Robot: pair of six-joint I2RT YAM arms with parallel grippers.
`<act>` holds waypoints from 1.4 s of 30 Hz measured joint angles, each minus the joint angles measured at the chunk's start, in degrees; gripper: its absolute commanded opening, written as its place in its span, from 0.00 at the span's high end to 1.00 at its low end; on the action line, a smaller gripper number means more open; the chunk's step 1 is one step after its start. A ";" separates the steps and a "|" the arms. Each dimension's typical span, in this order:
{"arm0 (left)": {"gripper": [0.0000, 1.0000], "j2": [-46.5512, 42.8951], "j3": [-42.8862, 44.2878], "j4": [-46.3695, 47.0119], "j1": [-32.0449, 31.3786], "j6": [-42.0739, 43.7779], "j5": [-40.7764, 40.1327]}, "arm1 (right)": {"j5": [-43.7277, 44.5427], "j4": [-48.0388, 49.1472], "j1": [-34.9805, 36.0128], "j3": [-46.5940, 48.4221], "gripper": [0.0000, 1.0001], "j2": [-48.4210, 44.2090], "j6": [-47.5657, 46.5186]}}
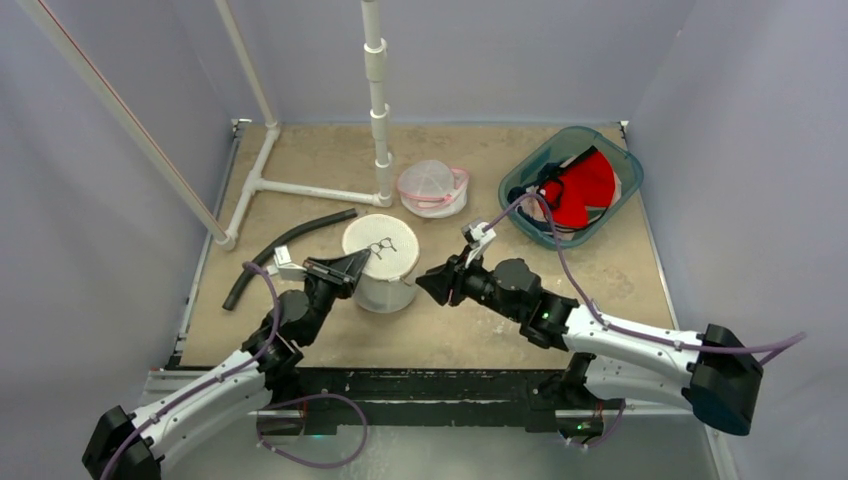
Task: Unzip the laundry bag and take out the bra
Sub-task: Adjust the laundry bag at the center of the board, then unzip the laundry bag at the center of the board.
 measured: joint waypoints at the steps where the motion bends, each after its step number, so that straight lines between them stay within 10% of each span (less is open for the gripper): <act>1: 1.00 0.00 0.28 -0.79 0.00 -0.24 -0.02 | 0.02 -0.20 0.04 0.61 0.64 0.92 -0.94; 27: 1.00 0.63 9.84 -21.05 0.00 -6.01 -0.13 | -0.68 -1.27 2.78 7.17 0.61 11.04 -9.03; 42: 1.00 -0.72 9.88 -22.97 0.00 -6.01 -0.33 | -0.68 -1.86 3.52 7.69 0.96 11.87 -9.97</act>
